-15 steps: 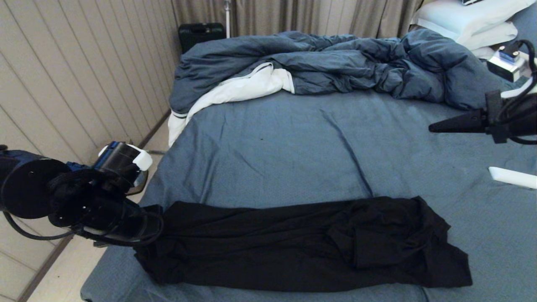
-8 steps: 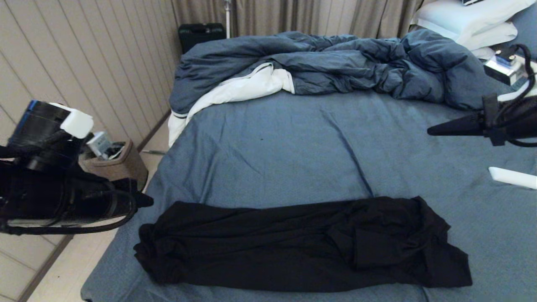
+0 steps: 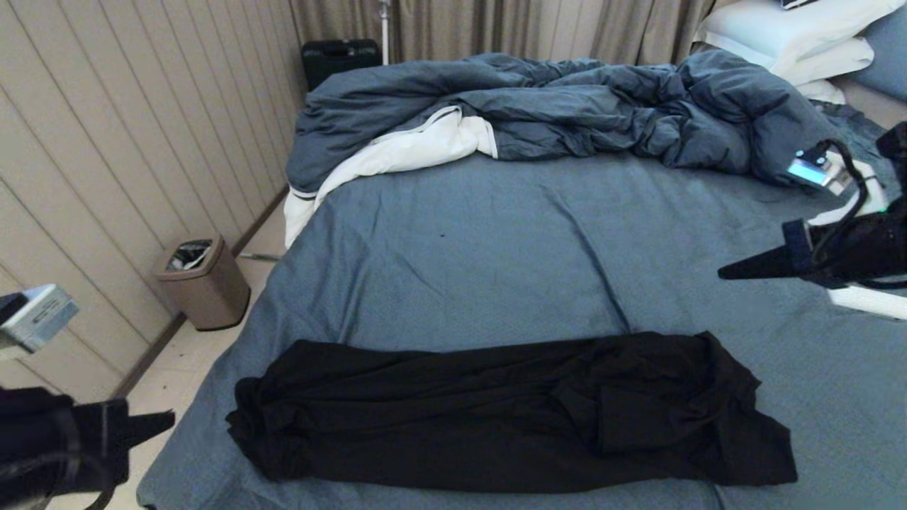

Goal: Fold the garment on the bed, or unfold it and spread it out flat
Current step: Unford the black T-shirt

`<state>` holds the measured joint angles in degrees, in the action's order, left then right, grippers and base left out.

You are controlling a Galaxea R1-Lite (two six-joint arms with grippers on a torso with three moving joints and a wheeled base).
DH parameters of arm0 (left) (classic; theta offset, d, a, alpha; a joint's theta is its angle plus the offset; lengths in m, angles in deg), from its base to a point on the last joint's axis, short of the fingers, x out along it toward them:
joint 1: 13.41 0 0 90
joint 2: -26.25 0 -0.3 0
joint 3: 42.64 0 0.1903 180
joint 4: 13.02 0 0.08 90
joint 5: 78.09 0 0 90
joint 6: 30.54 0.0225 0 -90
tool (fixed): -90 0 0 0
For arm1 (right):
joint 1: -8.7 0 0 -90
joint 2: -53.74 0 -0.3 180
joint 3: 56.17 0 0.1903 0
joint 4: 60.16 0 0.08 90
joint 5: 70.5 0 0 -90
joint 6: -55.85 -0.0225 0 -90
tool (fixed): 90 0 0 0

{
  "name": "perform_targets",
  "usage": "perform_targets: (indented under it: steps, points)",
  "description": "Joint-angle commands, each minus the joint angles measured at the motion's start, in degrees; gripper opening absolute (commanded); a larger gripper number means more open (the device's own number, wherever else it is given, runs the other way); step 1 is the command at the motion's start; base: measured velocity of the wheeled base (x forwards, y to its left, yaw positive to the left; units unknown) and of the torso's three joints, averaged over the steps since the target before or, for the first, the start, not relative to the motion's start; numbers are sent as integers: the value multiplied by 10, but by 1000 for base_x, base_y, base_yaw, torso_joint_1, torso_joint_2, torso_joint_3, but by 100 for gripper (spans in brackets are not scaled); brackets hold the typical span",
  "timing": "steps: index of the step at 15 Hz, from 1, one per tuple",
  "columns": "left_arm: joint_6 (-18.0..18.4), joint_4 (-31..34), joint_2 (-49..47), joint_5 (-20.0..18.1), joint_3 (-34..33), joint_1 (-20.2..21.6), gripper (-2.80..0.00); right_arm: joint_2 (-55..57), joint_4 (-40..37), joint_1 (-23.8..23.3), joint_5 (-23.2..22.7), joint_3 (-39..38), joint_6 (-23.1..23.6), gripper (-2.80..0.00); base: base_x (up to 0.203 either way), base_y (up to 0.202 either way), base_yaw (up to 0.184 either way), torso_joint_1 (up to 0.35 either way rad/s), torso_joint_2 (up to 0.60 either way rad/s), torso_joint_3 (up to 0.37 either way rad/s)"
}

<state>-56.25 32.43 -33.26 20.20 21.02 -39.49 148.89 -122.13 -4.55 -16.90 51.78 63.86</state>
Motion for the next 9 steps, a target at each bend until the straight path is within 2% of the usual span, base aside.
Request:
perform_targets:
  steps: [1, 3, 4, 5, 6, 7, 9]
  points:
    - [-1, 1, 106, 1, -50, -1, -280, -2, -1, 4, 25, -37, 8, -280, 0, 0, 0, 0, 0, 0]
    - [0, 4, 186, 21, -99, 3, -280, -8, -1, 10, 67, -81, 53, -280, 0, 0, 0, 0, 0, 0]
    - [0, 5, 213, 65, -121, 6, -280, -17, -1, 11, 92, -95, 68, -280, 0, 0, 0, 0, 0, 0]
    - [-2, 3, 224, 135, -137, 9, -280, -24, -1, 11, 109, -107, 77, -280, 0, 0, 0, 0, 0, 0]
    - [-14, 1, 231, 187, -152, 11, -280, -31, -1, 11, 114, -116, 80, -280, 0, 0, 0, 0, 0, 0]
    - [-38, 3, 236, 201, -156, 15, -280, -32, 0, 11, 115, -123, 81, -280, 0, 0, 0, 0, 0, 0]
    - [-49, 14, 243, 217, -158, 61, -280, -30, 0, 11, 117, -130, 80, -280, 0, 0, 0, 0, 0, 0]
